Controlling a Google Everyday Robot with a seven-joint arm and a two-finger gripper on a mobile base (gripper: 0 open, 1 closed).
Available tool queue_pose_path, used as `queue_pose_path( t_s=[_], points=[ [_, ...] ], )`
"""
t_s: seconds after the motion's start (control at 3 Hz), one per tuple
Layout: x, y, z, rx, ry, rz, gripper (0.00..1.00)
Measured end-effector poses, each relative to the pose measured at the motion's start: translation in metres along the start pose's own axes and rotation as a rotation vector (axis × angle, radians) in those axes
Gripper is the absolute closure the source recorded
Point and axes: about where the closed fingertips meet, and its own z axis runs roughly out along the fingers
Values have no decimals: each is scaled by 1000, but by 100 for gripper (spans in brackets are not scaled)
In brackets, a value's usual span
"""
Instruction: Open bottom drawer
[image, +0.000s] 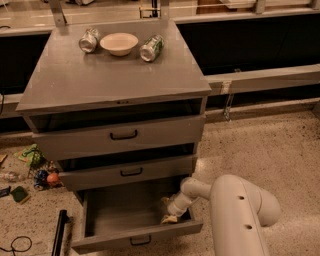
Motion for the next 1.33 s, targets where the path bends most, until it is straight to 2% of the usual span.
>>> queue_pose_path(
  t_s=[0.33, 0.67, 1.0, 1.33],
  points=[
    [0, -4, -1, 0, 0, 0, 0],
    [0, -6, -1, 0, 0, 0, 17],
    [0, -6, -1, 0, 0, 0, 17],
    [-1, -6, -3, 23, 6, -19, 18]
  ],
)
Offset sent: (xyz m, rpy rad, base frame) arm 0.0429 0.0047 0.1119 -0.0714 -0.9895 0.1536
